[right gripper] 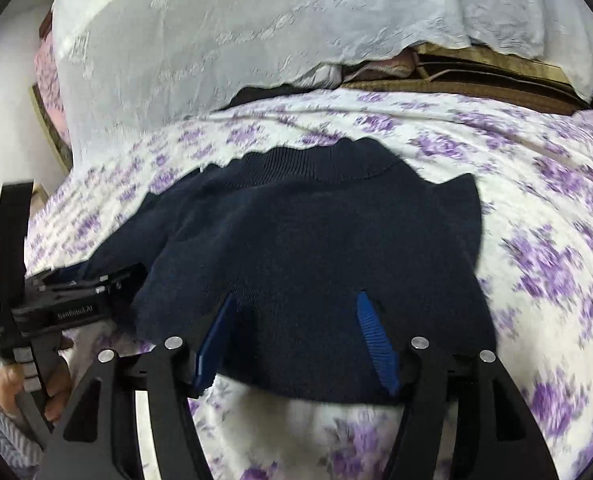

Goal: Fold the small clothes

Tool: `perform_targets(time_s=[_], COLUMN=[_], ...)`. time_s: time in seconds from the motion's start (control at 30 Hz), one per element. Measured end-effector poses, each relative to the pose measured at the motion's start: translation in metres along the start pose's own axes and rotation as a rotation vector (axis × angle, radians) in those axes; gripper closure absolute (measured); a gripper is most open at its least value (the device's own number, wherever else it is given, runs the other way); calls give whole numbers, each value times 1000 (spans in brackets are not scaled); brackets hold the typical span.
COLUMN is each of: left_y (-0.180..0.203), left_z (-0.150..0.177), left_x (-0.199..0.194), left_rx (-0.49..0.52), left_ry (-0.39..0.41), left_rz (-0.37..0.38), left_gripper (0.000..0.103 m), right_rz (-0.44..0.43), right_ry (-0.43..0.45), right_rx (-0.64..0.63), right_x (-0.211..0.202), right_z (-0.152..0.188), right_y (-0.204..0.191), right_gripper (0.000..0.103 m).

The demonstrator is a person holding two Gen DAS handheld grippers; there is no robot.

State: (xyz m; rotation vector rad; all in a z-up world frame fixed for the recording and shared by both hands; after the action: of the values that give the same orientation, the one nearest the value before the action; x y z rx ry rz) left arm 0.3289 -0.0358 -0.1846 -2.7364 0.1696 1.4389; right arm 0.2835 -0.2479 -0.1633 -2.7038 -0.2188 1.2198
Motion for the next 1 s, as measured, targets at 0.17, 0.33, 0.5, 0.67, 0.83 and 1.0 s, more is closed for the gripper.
perform_targets(time_s=[0.17, 0.33, 0.5, 0.67, 0.83, 1.0], left_y=[7, 2, 4, 3, 5, 10], left_z=[9, 17, 15, 15, 13, -4], left_x=[-22, 11, -6, -25, -46, -40], left_rx=[23, -15, -2, -45, -77, -77], left_ry=[49, -97, -27, 13, 63, 49], left_rz=[6, 27, 7, 79, 130, 88], left_gripper=[4, 4, 4, 4, 4, 4], right_rz=[17, 5, -42, -111, -246, -363], right_ry=[37, -48, 39, 78, 102, 2], right_rx=[27, 38, 97, 234, 408, 559], right_x=[-17, 0, -25, -52, -75, -48], right_z=[11, 18, 17, 28, 43, 57], right_y=[1, 3, 9, 32, 57, 63], right_gripper=[37, 25, 25, 25, 25, 34])
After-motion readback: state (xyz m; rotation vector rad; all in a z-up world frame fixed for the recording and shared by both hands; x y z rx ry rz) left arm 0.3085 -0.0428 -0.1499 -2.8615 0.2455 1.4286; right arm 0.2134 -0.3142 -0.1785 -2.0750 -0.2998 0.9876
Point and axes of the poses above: each gripper's, at about its wrist camera, not at the fingertips, and x roughly the way its jaws point, y to its right, z to its underside, the point moved 10 cm from there along x, roughly the way its jaws point, and after that the axes turned 9 degrees about -y, right-handed, at the moved point
